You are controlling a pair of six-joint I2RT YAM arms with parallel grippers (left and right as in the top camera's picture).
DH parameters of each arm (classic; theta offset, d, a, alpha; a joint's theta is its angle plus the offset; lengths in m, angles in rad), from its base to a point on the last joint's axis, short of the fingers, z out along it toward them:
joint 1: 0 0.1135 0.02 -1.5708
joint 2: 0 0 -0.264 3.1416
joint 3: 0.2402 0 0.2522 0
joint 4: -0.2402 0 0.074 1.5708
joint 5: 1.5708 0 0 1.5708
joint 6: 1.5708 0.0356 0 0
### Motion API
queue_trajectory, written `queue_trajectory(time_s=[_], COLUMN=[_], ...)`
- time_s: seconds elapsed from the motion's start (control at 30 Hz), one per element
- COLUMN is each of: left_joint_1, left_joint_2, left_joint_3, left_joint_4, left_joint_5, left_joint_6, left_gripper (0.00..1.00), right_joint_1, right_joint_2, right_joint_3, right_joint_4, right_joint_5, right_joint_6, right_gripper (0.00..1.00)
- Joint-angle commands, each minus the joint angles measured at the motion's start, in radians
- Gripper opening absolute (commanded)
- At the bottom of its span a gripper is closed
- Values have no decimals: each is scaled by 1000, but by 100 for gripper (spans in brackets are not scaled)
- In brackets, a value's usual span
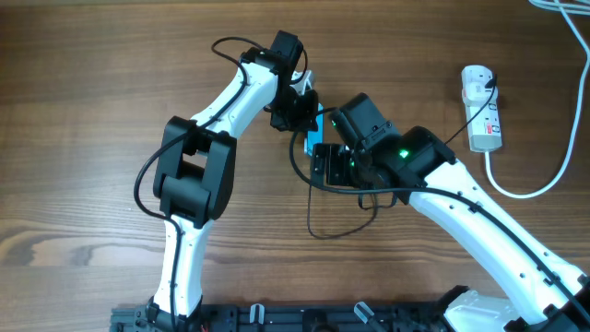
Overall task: Plug charger to phone and switch on socket
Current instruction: 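Lower the plugged phone onto the table with both grippers and release, then move the right gripper over the white power strip's switch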
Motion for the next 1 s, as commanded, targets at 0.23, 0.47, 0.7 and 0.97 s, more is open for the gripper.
queue_trajectory(time_s=[0.23,0.47,0.7,0.97], left_joint_1=[1,1,3,137], left_joint_2=[24,24,23,-315], left_joint_3=[3,3,4,7], left_joint_4=[0,-35,-77,-99], left_joint_5=[-55,-133,-220,-224], left_joint_6=[-8,-8,-6,-2], left_gripper=[24,47,61,100], right_joint_1=[-5,-5,-19,-436], right_joint_2=[10,10,10,21], right_joint_3=[-8,-8,-8,113], right_joint_4=[-2,-7,-51,-152], right_joint_5=[-10,-9,-9,-58], right_joint_6=[13,32,32,-196], right_gripper=[100,100,100,100])
